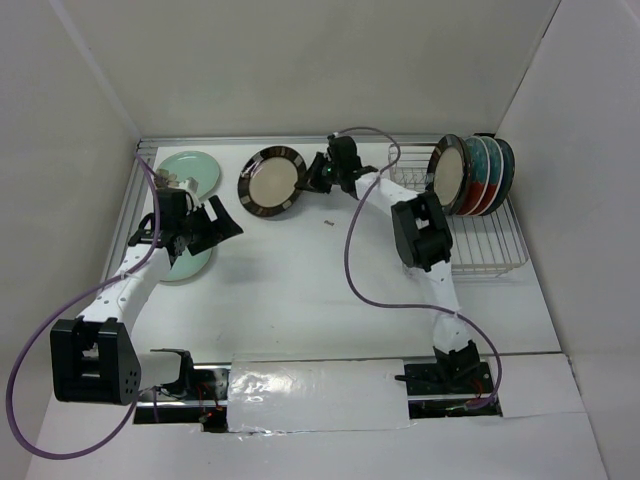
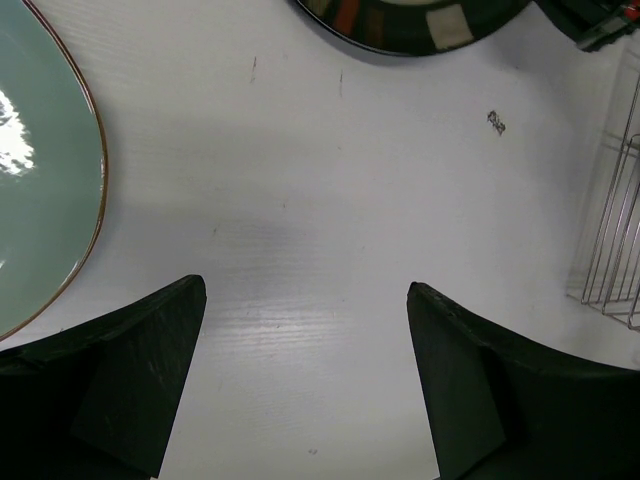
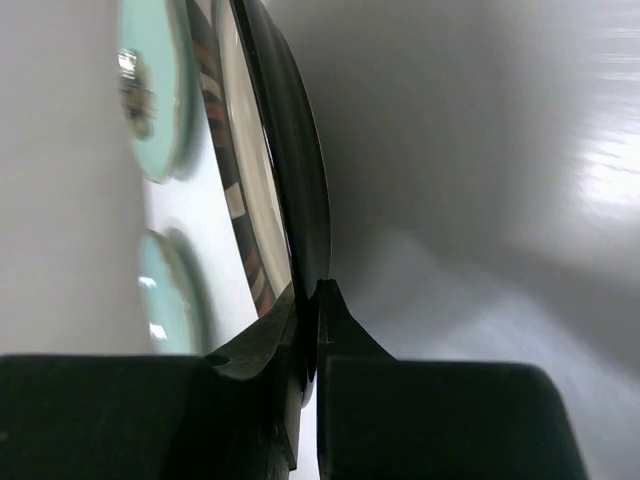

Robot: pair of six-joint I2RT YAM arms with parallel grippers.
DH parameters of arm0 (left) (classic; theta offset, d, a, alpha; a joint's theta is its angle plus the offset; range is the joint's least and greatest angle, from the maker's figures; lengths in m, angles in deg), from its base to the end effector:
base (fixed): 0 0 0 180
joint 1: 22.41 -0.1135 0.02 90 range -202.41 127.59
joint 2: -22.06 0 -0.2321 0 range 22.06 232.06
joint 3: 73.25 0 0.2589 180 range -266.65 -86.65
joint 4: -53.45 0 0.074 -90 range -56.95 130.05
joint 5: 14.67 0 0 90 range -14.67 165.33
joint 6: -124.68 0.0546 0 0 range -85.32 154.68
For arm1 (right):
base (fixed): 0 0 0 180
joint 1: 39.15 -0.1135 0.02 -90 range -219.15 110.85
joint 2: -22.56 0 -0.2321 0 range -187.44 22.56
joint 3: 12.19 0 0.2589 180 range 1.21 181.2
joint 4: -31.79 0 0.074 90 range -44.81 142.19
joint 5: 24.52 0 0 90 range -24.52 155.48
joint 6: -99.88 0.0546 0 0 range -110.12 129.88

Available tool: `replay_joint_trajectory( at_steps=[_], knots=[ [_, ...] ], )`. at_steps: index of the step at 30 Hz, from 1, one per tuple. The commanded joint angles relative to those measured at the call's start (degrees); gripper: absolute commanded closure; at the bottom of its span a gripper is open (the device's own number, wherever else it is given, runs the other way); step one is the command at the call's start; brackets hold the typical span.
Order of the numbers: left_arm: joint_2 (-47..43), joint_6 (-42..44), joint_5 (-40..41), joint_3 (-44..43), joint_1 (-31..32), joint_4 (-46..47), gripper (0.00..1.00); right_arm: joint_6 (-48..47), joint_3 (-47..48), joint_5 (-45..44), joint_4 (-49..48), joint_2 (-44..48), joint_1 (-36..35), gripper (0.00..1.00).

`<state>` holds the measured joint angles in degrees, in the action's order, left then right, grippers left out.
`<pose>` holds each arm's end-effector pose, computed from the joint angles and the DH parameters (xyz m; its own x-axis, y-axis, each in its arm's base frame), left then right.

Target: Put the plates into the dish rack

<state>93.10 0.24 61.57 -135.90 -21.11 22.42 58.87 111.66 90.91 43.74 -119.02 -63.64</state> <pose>0.2985 -0.0198 0.2146 -0.6399 -0.5349 -0.5517 -0.1894 0.8056 -0.5615 0.4959 0.2516 0.1178 -0.8344 0.3688 -0.4097 -0.1284 0.5927 0.7951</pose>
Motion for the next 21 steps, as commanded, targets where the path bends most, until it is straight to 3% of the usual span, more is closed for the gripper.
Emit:
replay_joint_trajectory(
  at_steps=[1,7,10,11,21],
  knots=[
    [-0.6,1.3,-0.3,0.0,-0.2,0.7,0.06,-14.0,-0.2,-5.6,7.2,13.3,0.5,1.00],
    [-1.1,1.3,-0.3,0.0,-0.2,0.7,0.06,-29.0,0.4,-16.3,18.9,30.0,1.7,1.00],
    [-1.1,1.3,-0.3,0.0,-0.2,0.7,0.06,-36.4,-2.3,-26.5,21.5,38.6,2.3,1.00],
    [-0.6,1.3,-0.3,0.0,-0.2,1.2,0.06,-38.0,-3.3,-32.1,21.5,42.7,2.3,1.00],
    [1.1,1.3,-0.3,0.0,-0.2,1.2,0.06,-53.6,-18.9,-55.2,15.0,60.7,7.2,1.00]
  ],
)
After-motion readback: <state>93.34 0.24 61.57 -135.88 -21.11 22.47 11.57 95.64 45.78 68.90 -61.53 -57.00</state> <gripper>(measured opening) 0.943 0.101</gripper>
